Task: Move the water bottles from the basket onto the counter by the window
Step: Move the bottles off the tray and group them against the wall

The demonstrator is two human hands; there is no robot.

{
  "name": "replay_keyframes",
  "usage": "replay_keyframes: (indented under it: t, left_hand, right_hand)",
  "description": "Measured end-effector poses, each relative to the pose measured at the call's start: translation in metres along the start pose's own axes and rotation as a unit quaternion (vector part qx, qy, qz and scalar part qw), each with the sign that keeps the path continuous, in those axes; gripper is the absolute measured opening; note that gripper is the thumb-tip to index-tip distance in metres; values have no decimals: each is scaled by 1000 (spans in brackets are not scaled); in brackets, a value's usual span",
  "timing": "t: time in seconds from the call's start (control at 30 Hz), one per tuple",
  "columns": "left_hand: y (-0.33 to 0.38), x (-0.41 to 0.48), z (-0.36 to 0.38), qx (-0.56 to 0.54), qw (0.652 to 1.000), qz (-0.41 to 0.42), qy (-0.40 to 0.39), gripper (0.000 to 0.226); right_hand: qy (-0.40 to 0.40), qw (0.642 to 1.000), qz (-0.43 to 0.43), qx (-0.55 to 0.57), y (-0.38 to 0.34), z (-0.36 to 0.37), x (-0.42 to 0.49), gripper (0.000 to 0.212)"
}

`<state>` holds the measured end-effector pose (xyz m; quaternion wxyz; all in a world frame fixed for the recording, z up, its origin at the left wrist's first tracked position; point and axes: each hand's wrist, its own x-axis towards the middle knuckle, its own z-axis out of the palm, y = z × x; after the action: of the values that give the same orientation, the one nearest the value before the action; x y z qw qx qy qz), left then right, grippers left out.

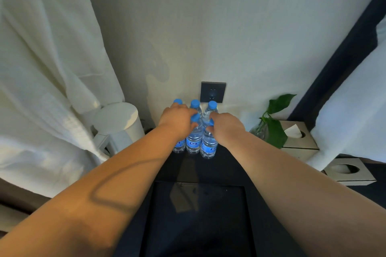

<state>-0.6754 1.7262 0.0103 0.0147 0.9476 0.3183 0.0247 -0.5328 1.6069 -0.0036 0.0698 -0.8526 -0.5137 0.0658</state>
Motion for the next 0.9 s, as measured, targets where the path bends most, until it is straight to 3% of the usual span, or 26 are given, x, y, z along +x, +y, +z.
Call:
replay_keyframes:
  t: [0.1, 0.33, 0.5, 0.63, 0.9]
  left_hand:
    - [-1, -3, 7, 19, 1000, 4, 8, 51]
    - [-2, -4, 4, 12, 1000, 3, -24, 53]
    - [-3, -6, 3, 12, 999, 9, -34, 58]
    - [-4, -7, 4, 4, 1000, 8, -30, 58]
    - [-6, -7, 6, 3, 999, 8, -34, 61]
  right_hand:
    - [4, 1000, 5, 7, 2, -1, 4, 44]
    - [-14, 1000, -19, 10, 6, 0, 11, 30]
    - [-3, 999, -38, 24, 13, 1, 13, 37]
    - [21, 999, 11, 28, 14, 4, 14, 55]
    - [20, 999, 9, 29, 13, 3, 16, 36]
